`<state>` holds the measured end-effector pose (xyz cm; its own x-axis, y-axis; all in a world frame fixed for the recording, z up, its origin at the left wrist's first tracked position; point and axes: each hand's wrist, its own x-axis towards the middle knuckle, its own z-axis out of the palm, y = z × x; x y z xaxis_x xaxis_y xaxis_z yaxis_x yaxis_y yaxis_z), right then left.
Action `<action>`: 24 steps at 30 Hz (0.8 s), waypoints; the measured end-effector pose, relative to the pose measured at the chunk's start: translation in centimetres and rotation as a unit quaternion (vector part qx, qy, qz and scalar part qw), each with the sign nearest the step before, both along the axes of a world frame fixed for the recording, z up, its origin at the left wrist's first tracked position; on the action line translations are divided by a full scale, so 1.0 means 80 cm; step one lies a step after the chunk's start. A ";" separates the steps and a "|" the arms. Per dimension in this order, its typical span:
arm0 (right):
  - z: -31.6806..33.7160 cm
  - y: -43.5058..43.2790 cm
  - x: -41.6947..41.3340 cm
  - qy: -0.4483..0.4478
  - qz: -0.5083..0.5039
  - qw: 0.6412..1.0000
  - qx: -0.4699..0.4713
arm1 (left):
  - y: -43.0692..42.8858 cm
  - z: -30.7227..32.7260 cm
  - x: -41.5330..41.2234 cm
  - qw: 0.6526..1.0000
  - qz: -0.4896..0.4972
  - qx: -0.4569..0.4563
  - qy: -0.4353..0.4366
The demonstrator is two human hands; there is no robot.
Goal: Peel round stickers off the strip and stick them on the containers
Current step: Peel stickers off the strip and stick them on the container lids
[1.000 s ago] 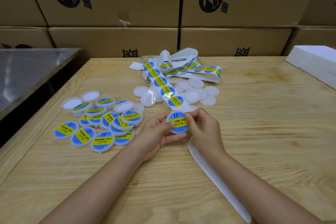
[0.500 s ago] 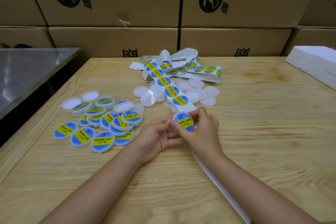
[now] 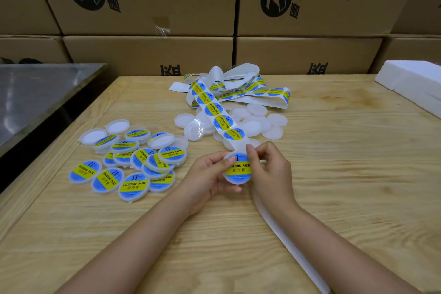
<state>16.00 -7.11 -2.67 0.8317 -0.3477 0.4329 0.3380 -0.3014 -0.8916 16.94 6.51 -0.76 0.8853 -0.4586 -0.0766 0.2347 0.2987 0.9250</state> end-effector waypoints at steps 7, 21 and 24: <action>-0.008 -0.012 0.011 -0.011 -0.016 0.999 0.037 | 0.004 0.010 0.006 0.988 0.142 0.022 -0.055; 0.003 -0.016 0.009 0.098 -0.034 0.994 -0.023 | 0.106 0.024 0.059 0.785 0.494 0.337 -0.162; 0.003 -0.015 0.007 0.104 -0.037 0.992 -0.064 | 0.117 0.011 0.063 0.759 0.489 0.404 -0.146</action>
<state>16.58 -8.33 -2.42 0.8818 -0.3654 0.2984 0.1226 -0.4332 -0.8929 21.95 15.88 0.13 0.8054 0.5209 0.2828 0.0150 -0.4950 0.8688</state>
